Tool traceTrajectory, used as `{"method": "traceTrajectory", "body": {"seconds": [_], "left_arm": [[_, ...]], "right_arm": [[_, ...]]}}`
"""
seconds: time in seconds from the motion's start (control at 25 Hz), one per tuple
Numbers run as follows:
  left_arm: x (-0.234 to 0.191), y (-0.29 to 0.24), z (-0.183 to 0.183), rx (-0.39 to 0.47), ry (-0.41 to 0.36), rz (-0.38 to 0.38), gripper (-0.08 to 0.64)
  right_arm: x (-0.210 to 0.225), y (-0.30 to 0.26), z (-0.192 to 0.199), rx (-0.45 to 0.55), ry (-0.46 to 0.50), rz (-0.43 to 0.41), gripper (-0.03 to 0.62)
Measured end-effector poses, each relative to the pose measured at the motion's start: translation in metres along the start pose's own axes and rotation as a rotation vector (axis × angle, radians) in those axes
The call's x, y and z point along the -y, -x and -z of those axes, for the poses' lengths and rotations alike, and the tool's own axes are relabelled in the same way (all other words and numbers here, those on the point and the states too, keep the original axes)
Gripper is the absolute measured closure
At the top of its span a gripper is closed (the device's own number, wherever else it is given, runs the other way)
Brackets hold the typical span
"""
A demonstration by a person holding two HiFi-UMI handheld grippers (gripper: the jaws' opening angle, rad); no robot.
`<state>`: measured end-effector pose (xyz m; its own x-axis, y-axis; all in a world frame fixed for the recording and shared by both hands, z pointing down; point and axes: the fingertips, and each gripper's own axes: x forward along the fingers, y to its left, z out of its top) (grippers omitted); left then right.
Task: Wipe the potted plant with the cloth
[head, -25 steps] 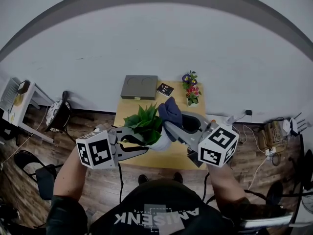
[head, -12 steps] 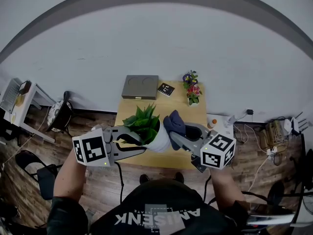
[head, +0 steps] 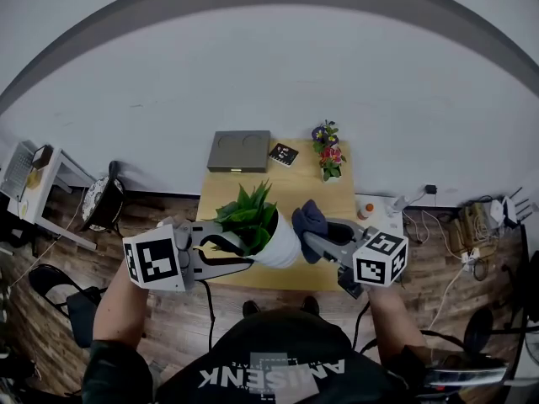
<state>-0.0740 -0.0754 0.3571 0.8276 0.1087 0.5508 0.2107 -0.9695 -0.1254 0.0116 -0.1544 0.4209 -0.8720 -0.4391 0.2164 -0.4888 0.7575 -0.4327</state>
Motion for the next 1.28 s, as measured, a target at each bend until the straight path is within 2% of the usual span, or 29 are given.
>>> {"method": "traceTrajectory", "body": {"seconds": [0.16, 0.36, 0.44, 0.52, 0.68, 1.0, 1.08, 1.28], "left_arm": [[0.002, -0.002, -0.001, -0.025, -0.032, 0.026, 0.546], [0.006, -0.001, -0.008, 0.001, -0.032, 0.072, 0.546], [0.007, 0.001, -0.011, 0.004, -0.030, 0.081, 0.546], [0.007, 0.004, -0.012, -0.028, -0.026, 0.080, 0.546], [0.006, 0.007, -0.014, -0.026, -0.026, 0.063, 0.546], [0.001, 0.010, -0.008, -0.042, -0.023, 0.028, 0.545], [0.000, 0.009, -0.008, -0.030, -0.033, 0.026, 0.545], [0.001, 0.008, -0.005, -0.059, -0.035, 0.045, 0.545]], "right_arm": [[-0.007, 0.004, -0.041, 0.066, 0.058, -0.035, 0.460], [-0.036, -0.011, -0.094, 0.131, 0.122, -0.147, 0.460], [-0.045, -0.016, -0.105, 0.145, 0.128, -0.188, 0.460], [-0.050, -0.019, -0.109, 0.151, 0.133, -0.211, 0.462], [-0.047, -0.018, -0.103, 0.147, 0.092, -0.248, 0.460], [-0.033, -0.010, -0.065, 0.118, -0.018, -0.263, 0.462], [-0.031, -0.007, -0.054, 0.097, -0.025, -0.256, 0.460], [-0.026, -0.001, -0.031, 0.038, -0.037, -0.244, 0.460]]}}
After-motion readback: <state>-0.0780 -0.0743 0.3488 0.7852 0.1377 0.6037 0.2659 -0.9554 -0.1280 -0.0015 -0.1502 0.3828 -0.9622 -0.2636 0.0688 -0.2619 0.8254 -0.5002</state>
